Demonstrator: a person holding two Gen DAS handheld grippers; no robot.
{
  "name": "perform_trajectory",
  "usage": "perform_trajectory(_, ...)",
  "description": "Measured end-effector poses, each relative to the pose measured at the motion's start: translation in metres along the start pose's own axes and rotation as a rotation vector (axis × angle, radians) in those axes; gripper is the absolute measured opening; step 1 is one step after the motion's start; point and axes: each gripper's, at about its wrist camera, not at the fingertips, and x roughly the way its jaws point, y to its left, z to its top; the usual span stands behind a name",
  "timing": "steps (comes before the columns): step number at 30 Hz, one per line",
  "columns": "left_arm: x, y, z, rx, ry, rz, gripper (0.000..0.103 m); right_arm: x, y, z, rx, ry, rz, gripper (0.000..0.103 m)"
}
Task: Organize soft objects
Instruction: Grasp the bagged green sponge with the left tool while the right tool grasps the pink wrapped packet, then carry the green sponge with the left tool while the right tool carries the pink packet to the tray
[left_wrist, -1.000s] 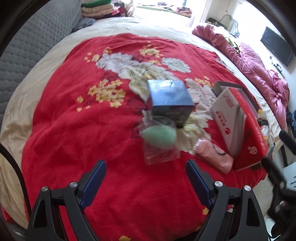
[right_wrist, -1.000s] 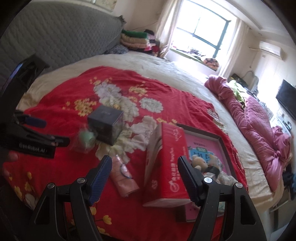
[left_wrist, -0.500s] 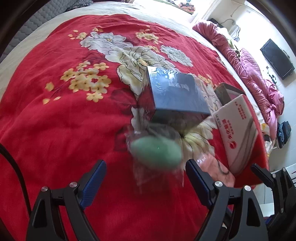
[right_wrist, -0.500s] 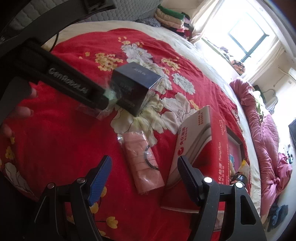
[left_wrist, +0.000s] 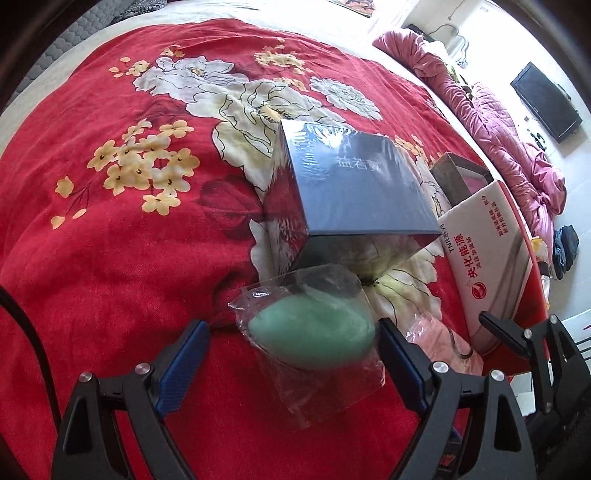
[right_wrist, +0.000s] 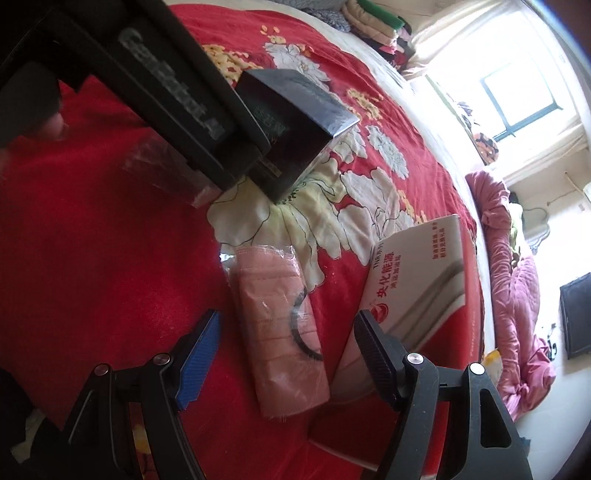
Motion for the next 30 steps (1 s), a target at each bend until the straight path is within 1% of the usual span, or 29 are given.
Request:
perform_trajectory(1, 0.000, 0.001, 0.000, -0.002, 0.000, -0.003, 0.090, 0.003, -0.002, 0.000, 0.004, -0.003, 0.003, 0.069)
perform_trajectory(2, 0.000, 0.001, 0.000, 0.000, -0.001, -0.004, 0.090, 0.006, -0.003, 0.000, 0.007, -0.003, 0.008, 0.059)
perform_trajectory(3, 0.000, 0.001, -0.001, 0.002, -0.002, -0.003, 0.090, 0.009, -0.004, 0.000, 0.010, -0.003, 0.006, 0.055)
perform_trajectory(4, 0.001, 0.000, -0.001, 0.007, 0.001, 0.000, 0.090, 0.012, -0.005, 0.001, 0.016, -0.001, 0.011, 0.047)
perform_trajectory(5, 0.001, 0.000, -0.001, 0.011, 0.003, 0.005, 0.089, 0.014, -0.005, 0.001, 0.016, -0.004, 0.010, 0.043)
perform_trajectory(6, 0.001, -0.001, -0.001, 0.013, 0.005, 0.009, 0.089, 0.015, -0.005, 0.002, 0.016, -0.014, 0.003, 0.042)
perform_trajectory(8, 0.001, -0.003, 0.000, 0.017, 0.007, 0.022, 0.085, 0.015, -0.005, 0.002, 0.026, -0.022, 0.009, 0.040)
perform_trajectory(11, -0.001, -0.005, 0.000, 0.017, 0.009, 0.018, 0.072, 0.005, -0.012, -0.001, 0.076, -0.047, 0.038, 0.040)
perform_trajectory(12, -0.001, -0.005, 0.000, 0.015, 0.011, 0.015, 0.070, 0.001, -0.014, -0.003, 0.092, -0.050, 0.039, 0.040)
perform_trajectory(13, -0.002, -0.006, 0.000, 0.014, 0.013, 0.003, 0.066, -0.003, -0.018, -0.005, 0.112, -0.060, 0.045, 0.040)
perform_trajectory(16, -0.006, -0.006, -0.001, 0.011, 0.008, -0.003, 0.062, -0.021, -0.039, -0.010, 0.239, -0.115, 0.130, 0.040)
perform_trajectory(19, -0.013, -0.006, -0.005, -0.001, 0.000, -0.008, 0.061, -0.037, -0.062, -0.015, 0.364, -0.178, 0.217, 0.040)
perform_trajectory(22, -0.027, -0.011, -0.011, 0.000, -0.021, -0.007, 0.061, -0.048, -0.075, -0.017, 0.438, -0.220, 0.270, 0.040)
perform_trajectory(25, -0.048, -0.021, -0.019, 0.014, -0.059, -0.012, 0.061, -0.064, -0.084, -0.022, 0.485, -0.254, 0.287, 0.040)
perform_trajectory(30, -0.078, -0.053, -0.029, 0.092, -0.108, 0.002, 0.061, -0.092, -0.101, -0.036, 0.546, -0.304, 0.274, 0.040)
